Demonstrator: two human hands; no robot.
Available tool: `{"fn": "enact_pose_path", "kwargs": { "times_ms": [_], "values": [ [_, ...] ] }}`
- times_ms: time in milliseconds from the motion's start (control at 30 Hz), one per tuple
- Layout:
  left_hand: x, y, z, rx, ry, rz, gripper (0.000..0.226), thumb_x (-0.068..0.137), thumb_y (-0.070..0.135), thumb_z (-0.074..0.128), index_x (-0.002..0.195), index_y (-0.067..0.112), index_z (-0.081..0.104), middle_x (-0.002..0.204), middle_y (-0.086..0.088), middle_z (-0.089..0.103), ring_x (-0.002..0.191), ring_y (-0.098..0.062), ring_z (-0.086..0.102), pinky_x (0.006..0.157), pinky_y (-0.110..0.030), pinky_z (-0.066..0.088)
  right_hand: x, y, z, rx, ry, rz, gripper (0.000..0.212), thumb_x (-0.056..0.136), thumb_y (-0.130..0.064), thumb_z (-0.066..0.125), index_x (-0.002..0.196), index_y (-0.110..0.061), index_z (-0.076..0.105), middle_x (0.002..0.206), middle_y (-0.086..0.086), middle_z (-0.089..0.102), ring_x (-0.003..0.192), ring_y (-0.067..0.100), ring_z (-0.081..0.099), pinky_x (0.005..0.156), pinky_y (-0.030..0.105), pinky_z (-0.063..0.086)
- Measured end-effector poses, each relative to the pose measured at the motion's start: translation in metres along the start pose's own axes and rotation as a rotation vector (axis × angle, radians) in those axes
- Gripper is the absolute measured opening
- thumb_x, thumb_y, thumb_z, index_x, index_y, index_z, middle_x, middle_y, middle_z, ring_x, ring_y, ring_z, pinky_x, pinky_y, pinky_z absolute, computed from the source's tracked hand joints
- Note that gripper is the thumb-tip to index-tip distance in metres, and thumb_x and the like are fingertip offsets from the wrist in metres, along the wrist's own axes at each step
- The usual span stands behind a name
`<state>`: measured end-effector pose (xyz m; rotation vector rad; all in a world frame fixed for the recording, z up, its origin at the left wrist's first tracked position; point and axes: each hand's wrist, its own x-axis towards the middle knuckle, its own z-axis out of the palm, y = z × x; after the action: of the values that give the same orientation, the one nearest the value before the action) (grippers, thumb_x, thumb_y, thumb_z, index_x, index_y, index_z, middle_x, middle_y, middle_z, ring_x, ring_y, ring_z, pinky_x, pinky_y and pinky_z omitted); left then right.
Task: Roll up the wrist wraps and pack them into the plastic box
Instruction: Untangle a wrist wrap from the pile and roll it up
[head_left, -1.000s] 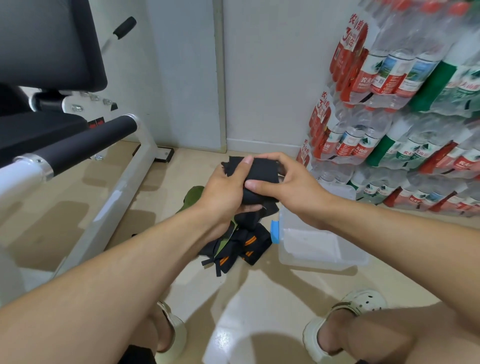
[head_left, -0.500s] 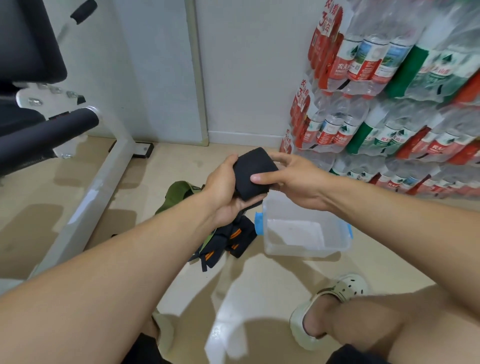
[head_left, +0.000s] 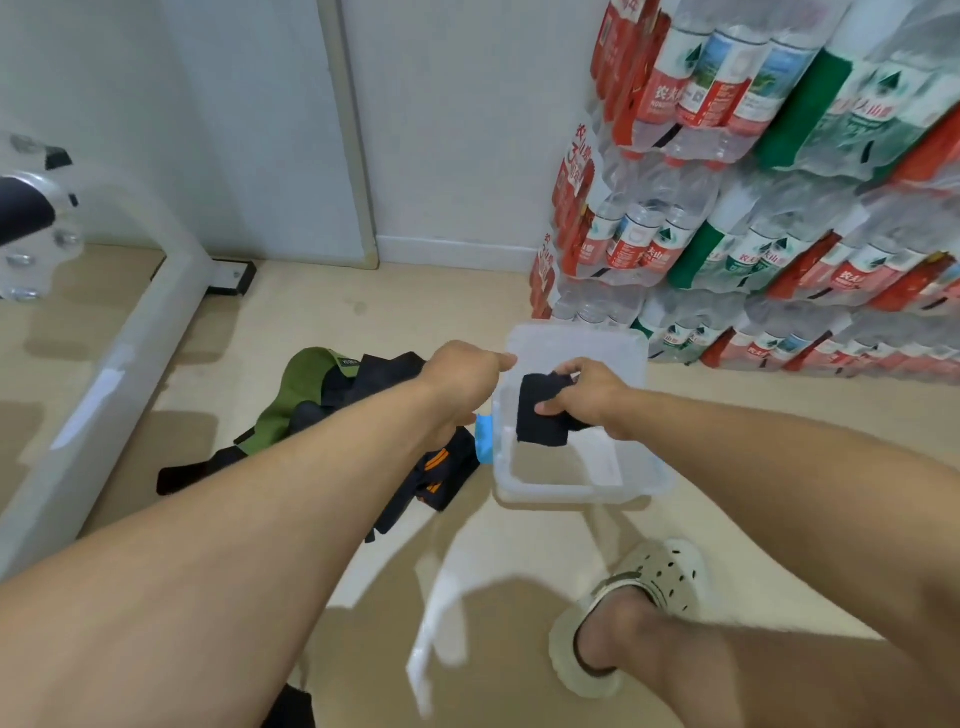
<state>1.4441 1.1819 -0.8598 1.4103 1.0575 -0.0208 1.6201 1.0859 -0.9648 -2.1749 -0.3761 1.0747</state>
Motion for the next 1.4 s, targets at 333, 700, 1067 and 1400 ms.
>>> {"fn": "enact_pose_path", "kwargs": {
  "times_ms": [333, 700, 1067, 1400],
  "values": [
    [0.039, -0.007, 0.013, 0.065, 0.020, -0.056, 0.039, 0.099, 0.027, 0.063, 0.134, 0.013, 0.059, 0.141, -0.003, 0.056, 0.126, -0.023, 0.054, 0.106, -0.038, 0.047, 0.101, 0.110, 0.052, 0.006, -0.014, 0.194, 0.069, 0.081, -0.008, 0.084, 0.142, -0.012, 0.051, 0.134, 0.012, 0.060, 0.119, 0.033, 0.061, 0.104, 0.046, 0.052],
    [0.056, -0.027, -0.005, 0.180, 0.108, -0.107, 0.023, 0.095, 0.037, 0.067, 0.089, 0.016, 0.061, 0.105, 0.004, 0.065, 0.103, -0.019, 0.058, 0.106, -0.045, 0.048, 0.151, 0.142, 0.068, -0.025, 0.058, 0.111, 0.054, 0.090, 0.000, 0.071, 0.141, -0.010, 0.056, 0.140, 0.011, 0.059, 0.125, 0.033, 0.058, 0.108, 0.039, 0.048],
    [0.059, -0.025, 0.011, 0.181, 0.092, -0.116, 0.017, 0.093, 0.036, 0.071, 0.097, 0.021, 0.063, 0.111, 0.009, 0.063, 0.116, -0.020, 0.058, 0.108, -0.043, 0.046, 0.155, 0.148, 0.082, 0.327, 0.022, 0.327, 0.030, 0.091, 0.005, 0.047, 0.099, -0.014, 0.069, 0.116, 0.018, 0.068, 0.093, 0.037, 0.067, 0.081, 0.046, 0.063],
    [0.059, -0.026, 0.004, 0.169, 0.112, -0.123, 0.019, 0.091, 0.039, 0.072, 0.101, 0.026, 0.061, 0.125, 0.005, 0.061, 0.123, -0.021, 0.055, 0.110, -0.044, 0.044, 0.136, 0.144, 0.087, 0.054, -0.063, 0.032, 0.058, 0.080, -0.021, 0.086, 0.131, -0.022, 0.058, 0.117, -0.003, 0.067, 0.107, 0.023, 0.063, 0.104, 0.040, 0.050]
  ]
}}
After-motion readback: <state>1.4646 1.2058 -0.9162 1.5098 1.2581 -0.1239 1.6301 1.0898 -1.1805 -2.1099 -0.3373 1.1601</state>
